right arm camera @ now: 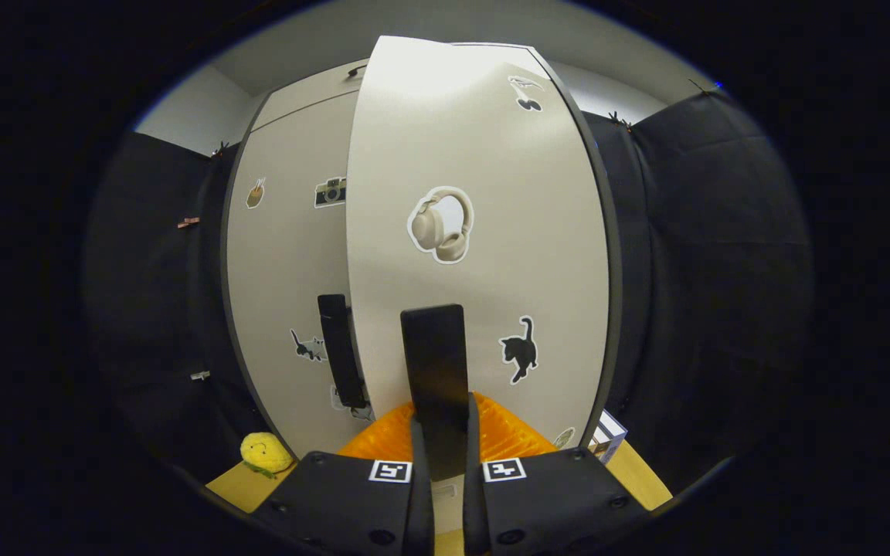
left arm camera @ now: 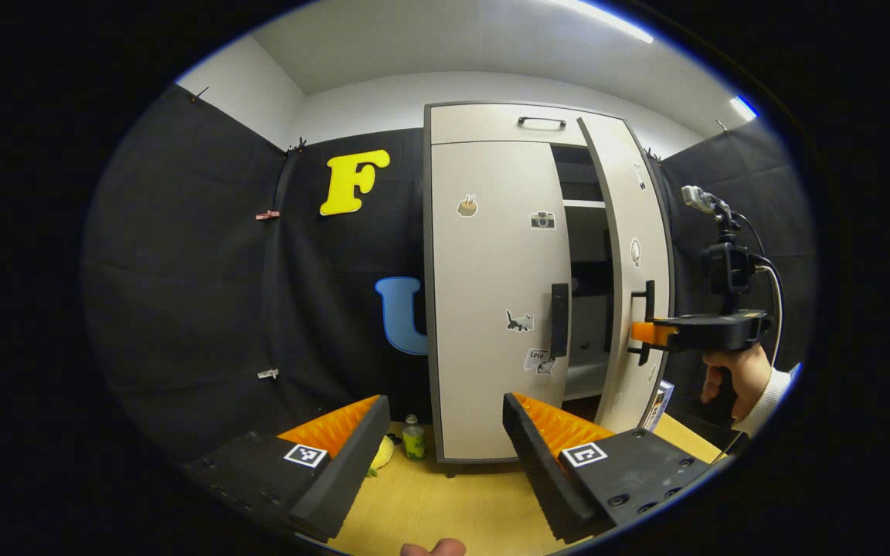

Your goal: Open the right door of the double-door shoe cabinet with the right hand, and open the left door with the left hand.

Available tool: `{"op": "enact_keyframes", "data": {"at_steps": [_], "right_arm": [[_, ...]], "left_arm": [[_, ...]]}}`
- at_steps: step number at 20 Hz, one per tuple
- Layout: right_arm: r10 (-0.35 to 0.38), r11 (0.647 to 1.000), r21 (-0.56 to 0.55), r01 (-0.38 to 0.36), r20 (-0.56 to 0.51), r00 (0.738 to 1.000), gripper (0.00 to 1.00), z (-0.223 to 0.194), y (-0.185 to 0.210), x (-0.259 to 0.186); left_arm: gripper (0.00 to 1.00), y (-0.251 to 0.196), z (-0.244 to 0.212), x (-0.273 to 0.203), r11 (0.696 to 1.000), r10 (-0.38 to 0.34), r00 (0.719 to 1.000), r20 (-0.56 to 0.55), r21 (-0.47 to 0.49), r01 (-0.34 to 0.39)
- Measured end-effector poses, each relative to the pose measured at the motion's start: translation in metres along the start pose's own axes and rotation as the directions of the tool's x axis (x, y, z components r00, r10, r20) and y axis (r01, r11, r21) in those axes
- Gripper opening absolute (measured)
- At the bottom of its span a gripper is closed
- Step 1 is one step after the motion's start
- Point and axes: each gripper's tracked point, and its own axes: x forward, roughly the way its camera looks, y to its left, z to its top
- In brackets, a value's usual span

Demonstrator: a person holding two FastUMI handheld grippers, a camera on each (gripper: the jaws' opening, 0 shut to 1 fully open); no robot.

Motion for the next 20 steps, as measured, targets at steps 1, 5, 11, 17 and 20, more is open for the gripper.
{"op": "enact_keyframes", "data": {"at_steps": [1,5,11,17,20], "right_arm": [[0.008,1.000,-0.004,-0.008,0.000,1.000,0.18,0.001,-0.002,-0.003],[0.030,1.000,0.002,-0.030,-0.005,1.000,0.18,0.002,-0.013,-0.014],[0.038,0.999,-0.040,-0.038,0.012,0.999,0.18,0.002,-0.040,-0.033],[0.061,0.997,-0.046,-0.061,0.001,0.998,0.15,0.007,-0.090,-0.055],[0.057,0.996,-0.062,-0.057,0.001,0.998,0.15,0.009,-0.110,-0.058]], "left_arm": [[0.94,-0.003,0.002,-0.001,1.000,0.001,1.000,0.003,-0.001,-0.001],[0.94,-0.021,0.005,-0.004,1.000,-0.005,1.000,0.008,0.004,0.005],[0.95,-0.066,0.008,0.005,0.999,-0.045,0.999,0.014,0.007,0.045],[0.95,-0.119,0.012,0.015,0.996,-0.085,0.996,0.018,-0.005,0.086],[0.94,-0.137,0.018,0.016,0.996,-0.090,0.996,0.027,0.001,0.090]]}}
